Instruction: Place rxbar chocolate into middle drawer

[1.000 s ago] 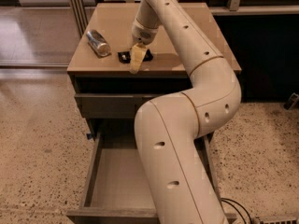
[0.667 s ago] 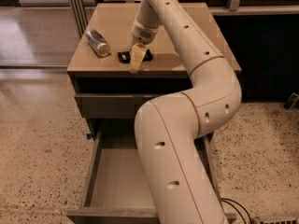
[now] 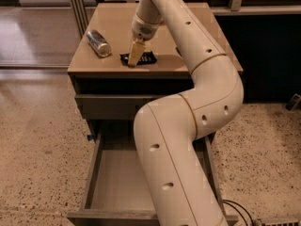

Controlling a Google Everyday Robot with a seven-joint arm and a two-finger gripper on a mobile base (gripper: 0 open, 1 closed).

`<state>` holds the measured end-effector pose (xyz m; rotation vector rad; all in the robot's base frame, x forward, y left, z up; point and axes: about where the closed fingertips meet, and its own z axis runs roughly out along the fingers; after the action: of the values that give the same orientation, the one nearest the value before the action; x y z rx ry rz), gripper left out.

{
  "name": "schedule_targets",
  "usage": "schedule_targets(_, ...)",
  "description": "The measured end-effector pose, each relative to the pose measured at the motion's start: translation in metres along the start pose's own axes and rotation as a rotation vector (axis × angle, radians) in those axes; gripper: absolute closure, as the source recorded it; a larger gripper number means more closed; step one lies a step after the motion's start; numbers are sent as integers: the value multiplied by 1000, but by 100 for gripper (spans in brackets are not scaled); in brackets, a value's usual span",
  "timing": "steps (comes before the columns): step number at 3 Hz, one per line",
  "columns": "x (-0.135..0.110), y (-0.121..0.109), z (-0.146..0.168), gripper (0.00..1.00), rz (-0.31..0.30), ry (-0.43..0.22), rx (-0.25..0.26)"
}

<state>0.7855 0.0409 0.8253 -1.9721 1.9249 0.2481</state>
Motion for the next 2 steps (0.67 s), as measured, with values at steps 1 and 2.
schedule_targets(1, 0, 0, 0, 100, 0, 0, 0)
schedule_targets(2, -20, 2, -19, 100, -77, -3, 21)
